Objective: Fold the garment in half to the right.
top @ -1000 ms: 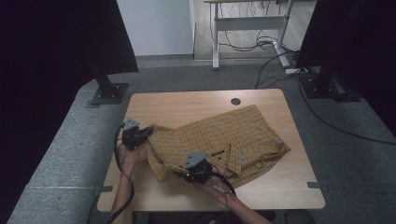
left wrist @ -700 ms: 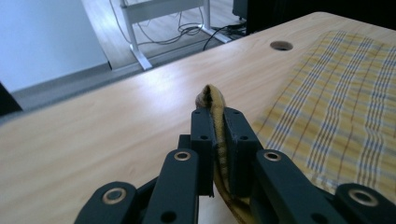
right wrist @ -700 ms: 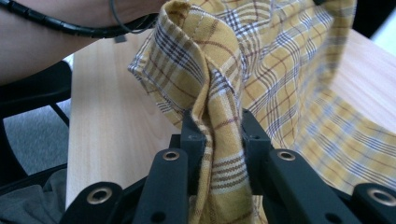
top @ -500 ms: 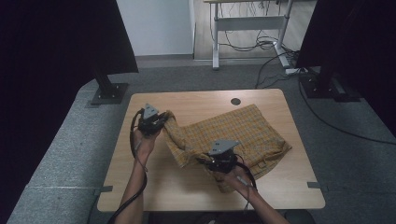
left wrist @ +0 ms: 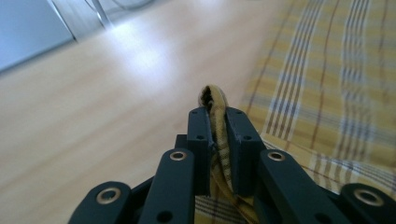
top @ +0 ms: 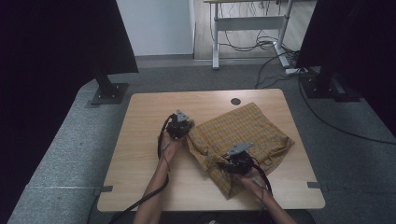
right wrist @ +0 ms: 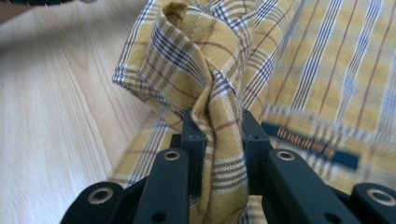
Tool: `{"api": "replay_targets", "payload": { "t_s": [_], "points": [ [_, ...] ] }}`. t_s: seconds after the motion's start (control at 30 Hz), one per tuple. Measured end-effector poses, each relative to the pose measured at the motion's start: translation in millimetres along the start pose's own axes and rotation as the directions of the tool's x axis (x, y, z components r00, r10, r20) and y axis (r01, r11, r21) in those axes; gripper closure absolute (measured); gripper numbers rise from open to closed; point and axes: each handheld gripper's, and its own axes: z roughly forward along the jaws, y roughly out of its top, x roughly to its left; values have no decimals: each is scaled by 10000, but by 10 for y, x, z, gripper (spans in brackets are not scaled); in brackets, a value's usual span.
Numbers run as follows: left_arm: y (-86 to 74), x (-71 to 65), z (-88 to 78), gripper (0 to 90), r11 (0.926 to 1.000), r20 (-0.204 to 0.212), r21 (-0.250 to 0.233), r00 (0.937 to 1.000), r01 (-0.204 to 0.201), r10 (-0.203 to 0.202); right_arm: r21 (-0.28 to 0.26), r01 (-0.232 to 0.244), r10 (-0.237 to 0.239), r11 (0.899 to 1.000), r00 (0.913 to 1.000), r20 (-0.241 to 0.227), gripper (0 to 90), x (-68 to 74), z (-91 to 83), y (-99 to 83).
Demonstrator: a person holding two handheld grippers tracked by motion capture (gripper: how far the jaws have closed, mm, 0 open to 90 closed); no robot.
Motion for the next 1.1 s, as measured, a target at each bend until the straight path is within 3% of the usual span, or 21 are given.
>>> {"api": "replay_targets", "payload": {
  "t_s": [0.1,0.23,0.37,0.6,0.9,1.1],
  "points": [
    [-98,-34,92,804,9991,34,408,9999,-133,131,38,-288,289,9996,9994,-166,761,-34,36,-96],
    [-180,4,67,801,9988,291,453,9994,195,-208,101,-231,233,9997,9996,-154,760,9,53,-101],
    [-274,59,-41,796,9976,464,644,9985,254,-284,143,-84,88,9999,9996,-270,759,114,95,-91],
    [-513,204,-307,797,9939,614,778,9947,776,-825,232,264,-248,9994,9973,-688,757,362,232,-14],
    [-779,353,-614,799,9903,407,857,9927,1094,-1132,276,831,-792,9962,9895,-1213,758,723,456,121],
    [-867,437,-720,808,9881,427,770,9897,1328,-1364,266,1105,-1058,9935,9845,-1397,759,842,539,187]
  ]
}}
